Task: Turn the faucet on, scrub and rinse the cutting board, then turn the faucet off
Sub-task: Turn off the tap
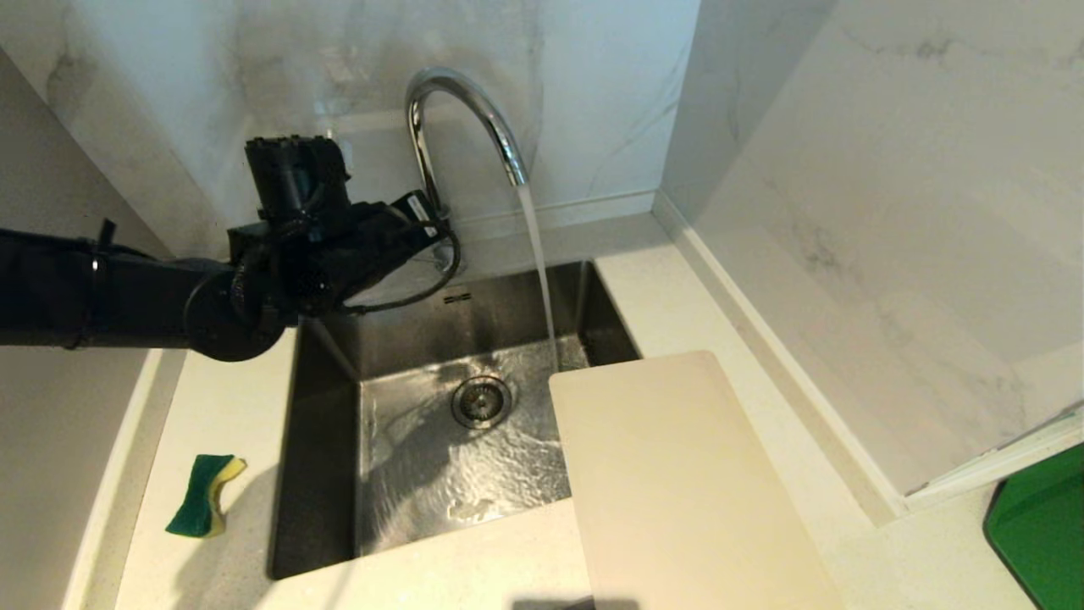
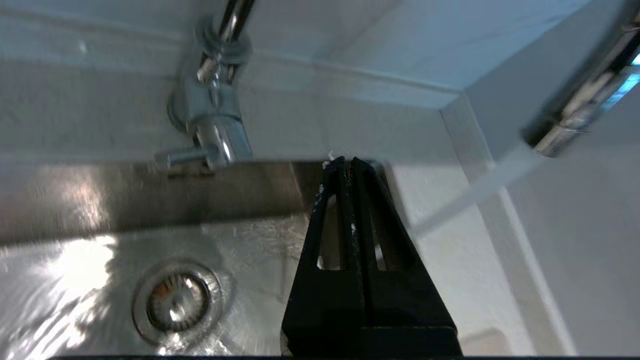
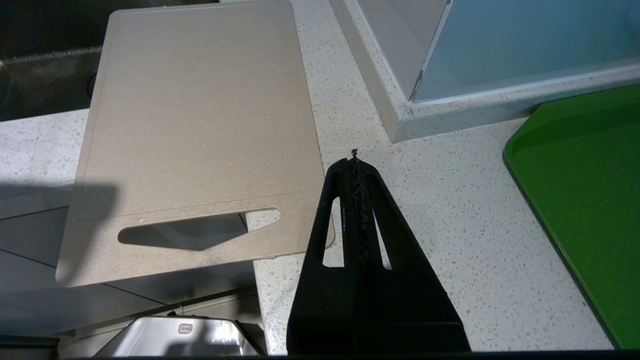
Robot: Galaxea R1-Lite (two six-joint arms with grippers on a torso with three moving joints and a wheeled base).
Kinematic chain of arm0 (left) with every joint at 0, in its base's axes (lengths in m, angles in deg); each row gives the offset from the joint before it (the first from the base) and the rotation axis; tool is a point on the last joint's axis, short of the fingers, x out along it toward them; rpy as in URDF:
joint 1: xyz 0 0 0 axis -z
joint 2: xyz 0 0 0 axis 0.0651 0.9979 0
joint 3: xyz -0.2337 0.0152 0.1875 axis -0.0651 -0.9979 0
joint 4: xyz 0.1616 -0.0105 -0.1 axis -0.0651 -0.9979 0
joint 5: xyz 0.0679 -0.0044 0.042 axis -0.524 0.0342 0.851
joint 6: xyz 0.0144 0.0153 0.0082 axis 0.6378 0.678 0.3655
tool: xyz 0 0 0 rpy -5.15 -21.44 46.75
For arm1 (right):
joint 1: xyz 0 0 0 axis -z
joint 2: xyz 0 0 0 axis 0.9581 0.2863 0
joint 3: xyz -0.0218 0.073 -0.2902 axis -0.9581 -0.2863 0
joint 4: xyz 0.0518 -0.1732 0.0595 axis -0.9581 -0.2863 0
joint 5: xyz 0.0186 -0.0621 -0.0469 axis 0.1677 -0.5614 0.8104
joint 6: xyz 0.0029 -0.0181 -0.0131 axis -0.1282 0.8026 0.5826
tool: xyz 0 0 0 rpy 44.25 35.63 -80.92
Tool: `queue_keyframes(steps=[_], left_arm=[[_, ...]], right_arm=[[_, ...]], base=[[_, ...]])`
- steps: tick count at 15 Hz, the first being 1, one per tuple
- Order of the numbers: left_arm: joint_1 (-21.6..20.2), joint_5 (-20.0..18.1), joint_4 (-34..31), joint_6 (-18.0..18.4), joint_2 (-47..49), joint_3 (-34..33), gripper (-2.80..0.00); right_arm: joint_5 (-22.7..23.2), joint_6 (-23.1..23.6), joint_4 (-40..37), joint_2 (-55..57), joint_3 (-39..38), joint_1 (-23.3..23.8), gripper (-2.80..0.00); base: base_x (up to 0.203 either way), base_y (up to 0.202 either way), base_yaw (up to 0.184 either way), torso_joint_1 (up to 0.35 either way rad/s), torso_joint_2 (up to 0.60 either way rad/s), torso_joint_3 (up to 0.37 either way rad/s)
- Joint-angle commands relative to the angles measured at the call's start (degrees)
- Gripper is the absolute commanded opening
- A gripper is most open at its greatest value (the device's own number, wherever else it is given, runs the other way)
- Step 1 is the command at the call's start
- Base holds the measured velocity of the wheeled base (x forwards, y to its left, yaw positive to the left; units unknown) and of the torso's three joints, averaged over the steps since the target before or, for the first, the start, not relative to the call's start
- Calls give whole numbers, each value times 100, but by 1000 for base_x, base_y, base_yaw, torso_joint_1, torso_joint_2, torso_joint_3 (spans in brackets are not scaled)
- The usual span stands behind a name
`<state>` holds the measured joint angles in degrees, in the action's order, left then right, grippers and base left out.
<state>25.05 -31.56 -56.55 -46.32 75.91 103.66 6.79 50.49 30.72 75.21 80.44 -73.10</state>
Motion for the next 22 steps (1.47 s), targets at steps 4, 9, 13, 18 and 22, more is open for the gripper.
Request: queue_keyframes(steps=[4, 9, 13, 18, 22], left_arm=[[-249, -12, 796, 357, 835, 24, -280], [-291, -68, 1103, 362, 1266, 260, -280], [-327, -46, 1137, 375, 1619, 640, -280], [-432, -44, 1137, 428, 1900, 905, -280], [-615, -47, 1137, 496, 2001, 1165, -280]], right_arm=[[4, 3, 0, 7, 0, 0, -280], [4, 3, 0, 7, 0, 0, -280], [4, 3, 0, 7, 0, 0, -280], [4, 3, 0, 7, 0, 0, -280], [12, 3, 0, 7, 0, 0, -280]], base=[[0, 0, 0, 0, 0, 0], [0, 0, 0, 0, 0, 0], [0, 0, 0, 0, 0, 0], [0, 0, 0, 0, 0, 0], [0, 0, 0, 0, 0, 0]])
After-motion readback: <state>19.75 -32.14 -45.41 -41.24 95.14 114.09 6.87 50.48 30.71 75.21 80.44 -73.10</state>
